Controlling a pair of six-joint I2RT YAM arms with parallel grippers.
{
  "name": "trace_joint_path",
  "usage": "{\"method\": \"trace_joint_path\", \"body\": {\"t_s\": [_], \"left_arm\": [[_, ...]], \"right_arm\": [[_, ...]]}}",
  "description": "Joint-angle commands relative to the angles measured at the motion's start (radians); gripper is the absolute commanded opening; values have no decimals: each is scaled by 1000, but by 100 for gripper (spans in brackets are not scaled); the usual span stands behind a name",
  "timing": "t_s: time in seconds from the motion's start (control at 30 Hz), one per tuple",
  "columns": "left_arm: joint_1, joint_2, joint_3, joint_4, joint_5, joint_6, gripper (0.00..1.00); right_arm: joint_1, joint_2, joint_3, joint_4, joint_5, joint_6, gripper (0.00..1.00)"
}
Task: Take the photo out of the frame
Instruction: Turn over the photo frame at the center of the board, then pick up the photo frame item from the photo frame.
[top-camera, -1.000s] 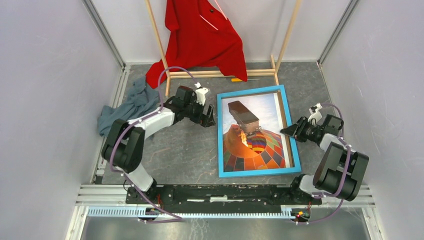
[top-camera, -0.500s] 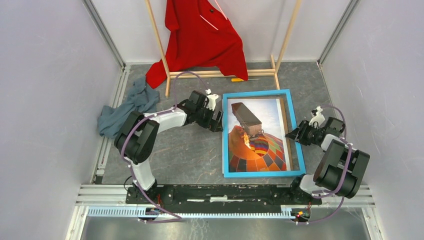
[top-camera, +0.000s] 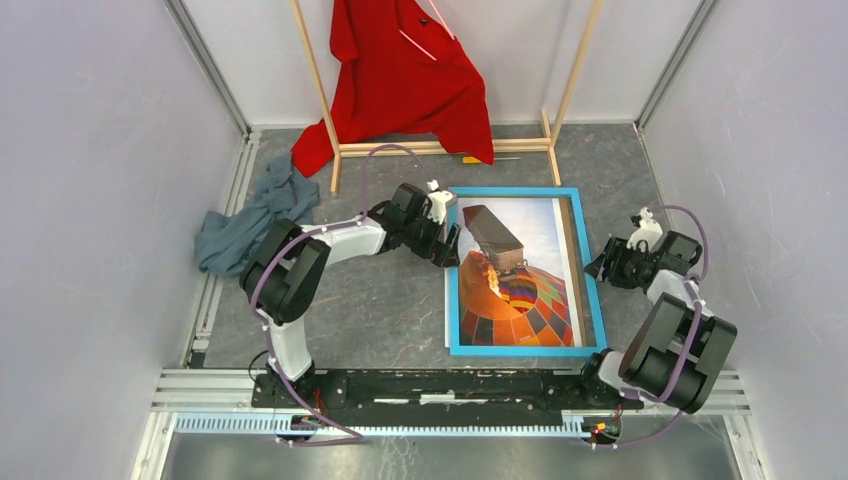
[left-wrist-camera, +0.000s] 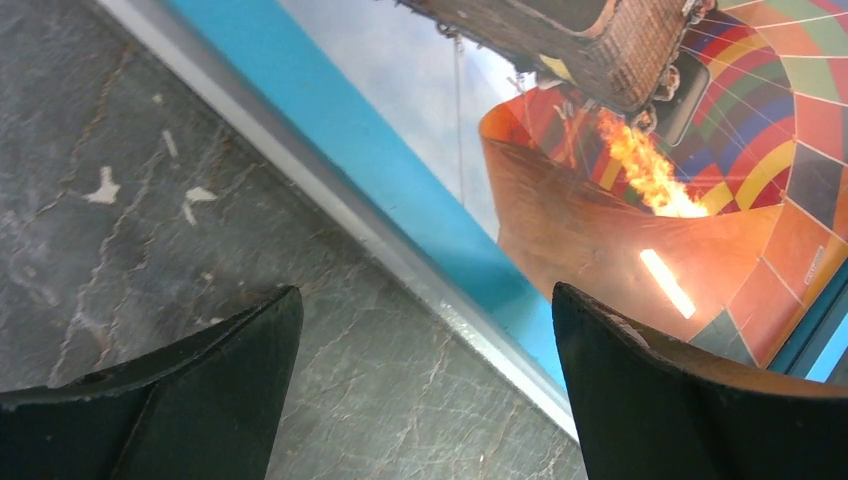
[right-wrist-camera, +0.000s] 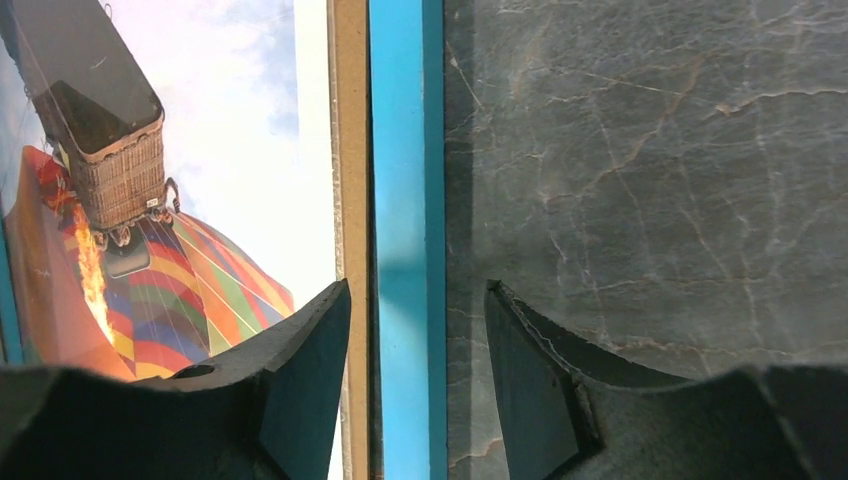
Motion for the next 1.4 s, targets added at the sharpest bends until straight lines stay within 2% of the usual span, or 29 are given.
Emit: {"method": "trace_joint_path", "body": {"t_s": [0.0, 0.43, 0.6, 0.93, 1.07, 1.37], "left_arm": [[-37, 44, 35, 6, 32, -67, 100], [-106, 113, 106, -19, 31, -80, 100], [-151, 131, 142, -33, 55, -129, 100], [-190, 195, 249, -62, 32, -227, 100], [-200, 248, 318, -89, 18, -246, 100], [-201, 249, 323, -110, -66, -293, 91]], "right_arm": [[-29, -41, 37, -20, 8, -57, 58], [-92, -85, 43, -22, -12, -71, 61], [-109, -75, 45, -26, -2, -82, 61], [-116, -105, 36, 16, 111, -140, 62], [-114, -120, 12, 57, 134, -158, 69], [-66, -104, -13, 114, 223, -206, 71]]}}
